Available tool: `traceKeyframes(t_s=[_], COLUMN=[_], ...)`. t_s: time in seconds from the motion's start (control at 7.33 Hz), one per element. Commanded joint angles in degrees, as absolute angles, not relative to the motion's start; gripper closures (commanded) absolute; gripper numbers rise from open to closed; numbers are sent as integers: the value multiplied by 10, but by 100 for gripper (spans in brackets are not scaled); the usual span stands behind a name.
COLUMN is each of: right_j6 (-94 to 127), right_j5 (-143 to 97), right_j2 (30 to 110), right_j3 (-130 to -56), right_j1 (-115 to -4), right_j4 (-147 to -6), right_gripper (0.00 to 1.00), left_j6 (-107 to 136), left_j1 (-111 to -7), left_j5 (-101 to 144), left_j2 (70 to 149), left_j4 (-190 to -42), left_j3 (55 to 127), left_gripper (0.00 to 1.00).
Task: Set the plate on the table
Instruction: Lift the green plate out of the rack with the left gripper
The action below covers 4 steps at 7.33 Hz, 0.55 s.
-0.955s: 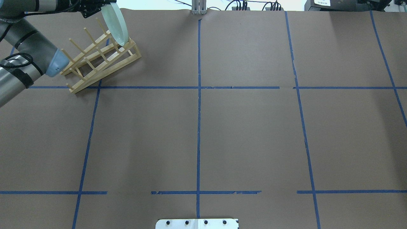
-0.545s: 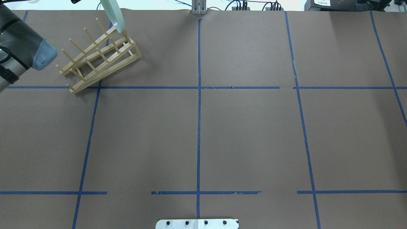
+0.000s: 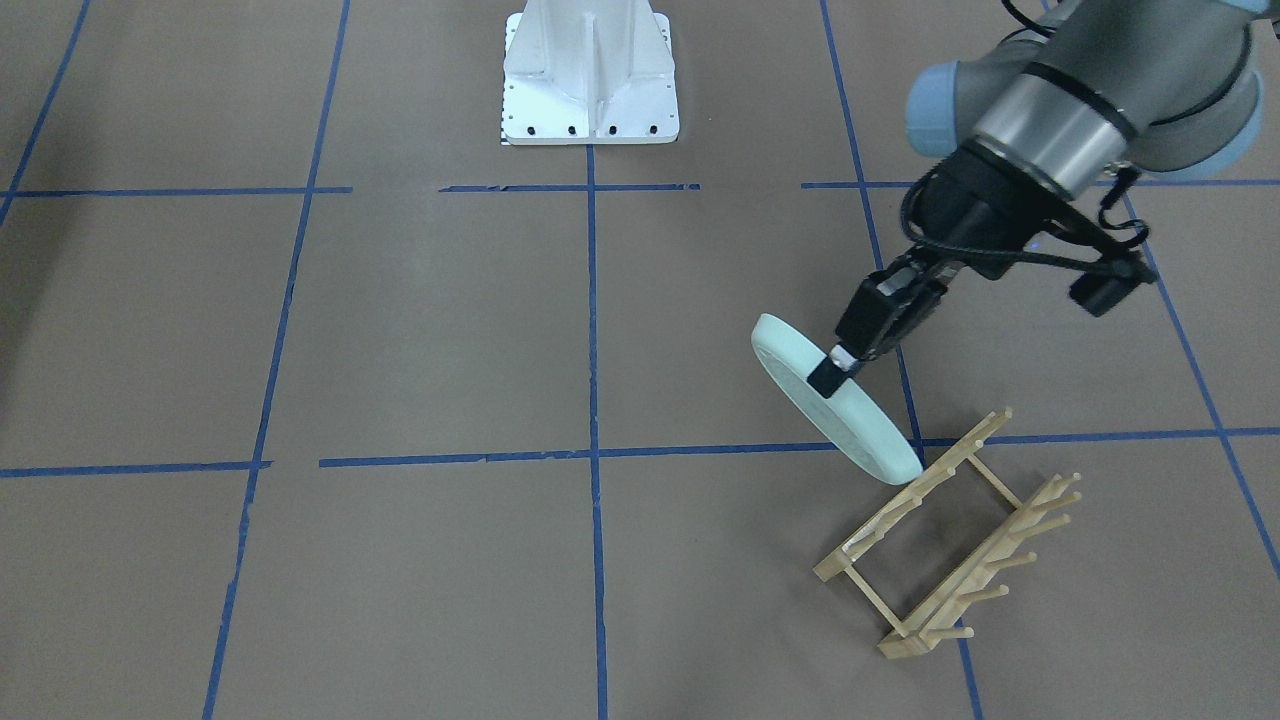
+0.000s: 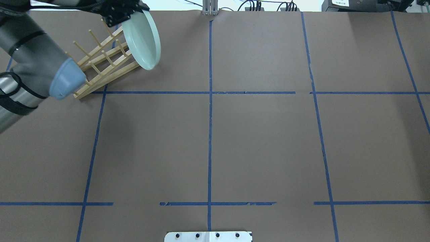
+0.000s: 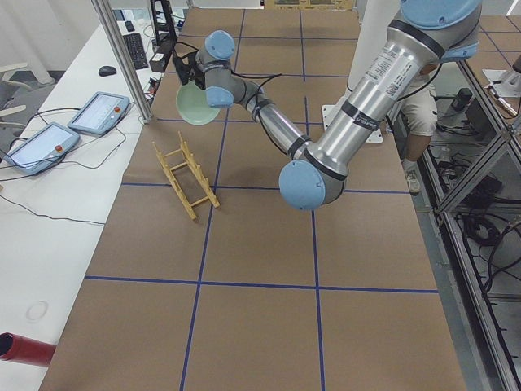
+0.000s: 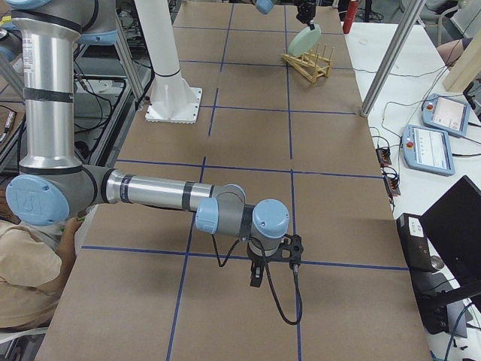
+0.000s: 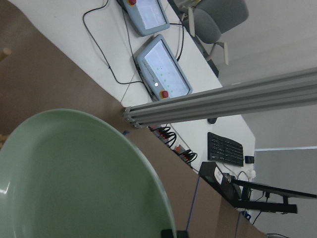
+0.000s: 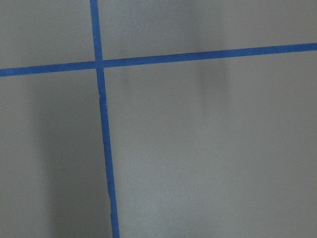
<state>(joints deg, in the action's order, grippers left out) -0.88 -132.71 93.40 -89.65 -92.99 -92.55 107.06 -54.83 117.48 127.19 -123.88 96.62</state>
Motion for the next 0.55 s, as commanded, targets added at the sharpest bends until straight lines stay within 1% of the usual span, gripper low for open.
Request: traceKeyframes(t_s=[0.0, 0.14, 0.27, 0.41], right_j6=[-9, -9, -9, -9], right_j5=[-1327, -1327, -1327, -1327], right_j2=[934, 934, 934, 934], right_j3=[-896, -896, -896, -896], right_j1=[-930, -930, -930, -930], right_j4=[-925, -925, -925, -925], right_gripper=[0, 0, 0, 0], left_j6=[1022, 1002, 958, 915], left_j1=[-449, -369, -342, -339], left_j5=[1132, 1055, 1044, 1044], left_j2=[1354, 1380, 1399, 1438], left_j4=[-956, -836, -778, -730], left_j3=[966, 942, 903, 823], left_gripper=[100, 100, 100, 100])
